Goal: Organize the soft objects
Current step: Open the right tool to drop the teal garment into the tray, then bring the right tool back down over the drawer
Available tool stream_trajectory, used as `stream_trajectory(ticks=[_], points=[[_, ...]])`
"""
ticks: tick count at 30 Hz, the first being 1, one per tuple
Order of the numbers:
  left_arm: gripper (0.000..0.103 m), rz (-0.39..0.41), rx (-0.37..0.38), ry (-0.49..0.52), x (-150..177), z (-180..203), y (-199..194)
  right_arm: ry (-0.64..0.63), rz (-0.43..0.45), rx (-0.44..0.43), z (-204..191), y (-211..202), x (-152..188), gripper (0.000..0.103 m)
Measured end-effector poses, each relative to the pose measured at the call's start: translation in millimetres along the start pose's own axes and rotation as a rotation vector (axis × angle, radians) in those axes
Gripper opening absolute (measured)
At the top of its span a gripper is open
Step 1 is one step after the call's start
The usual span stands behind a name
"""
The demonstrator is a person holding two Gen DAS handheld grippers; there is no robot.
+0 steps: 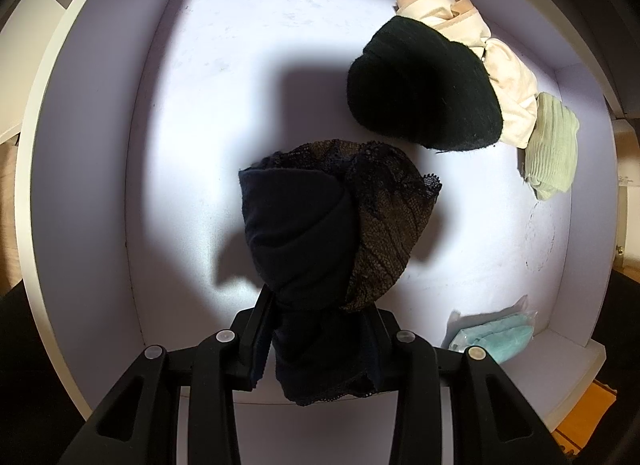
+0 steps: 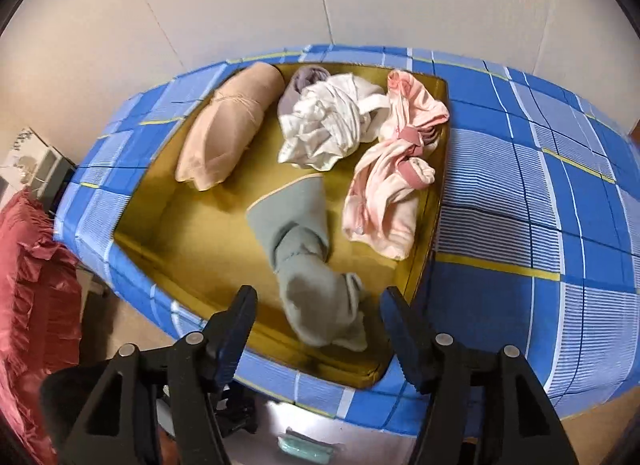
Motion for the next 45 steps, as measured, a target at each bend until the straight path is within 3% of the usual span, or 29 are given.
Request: stream_trajectory(ticks=[13, 19, 22, 25, 30, 38, 45], points=[[0.038, 0.0, 0.009, -0.016, 2, -3, -1, 0.028, 0.095, -0.15, -11, -42, 44, 0.065], [0.038, -0.005, 0.02, -0.032, 3, -8, 0, -0.042, 0.07, -0.306, -38, -50, 83, 0.065], [0.038, -0.006, 0.019, -0.039, 4, -12, 0, -0.139, 0.003, -0.333, -56, -35, 118, 0.065], [0.038, 0.001, 0.007, -0.034, 5, -16, -2, -0.247, -0.129, -0.276, -65, 0, 164, 0.065], [0.038, 0.011, -0.013, -0.018, 6, -14, -6, -0.238, -0.368, -0.175, -47, 71, 227, 0.065], [0.038, 0.016, -0.025, -0.004, 5, -18, -9, -0.261, -0.651, -0.026, -14, 148, 302, 0.065], [0.038, 0.017, -0.019, -0.013, 7, -12, -6, -0.201, -0.744, -0.041, -8, 190, 326, 0.066]])
Point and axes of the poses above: each gripper's, at about its wrist camera, not at the fingertips, and y roughly the way its jaws point, z to its right, x to its underside, the point moved 8 cm from there along y, roughly the way its jaws point, and after that the axes turned 4 degrees about z, right-handed, at the moved point
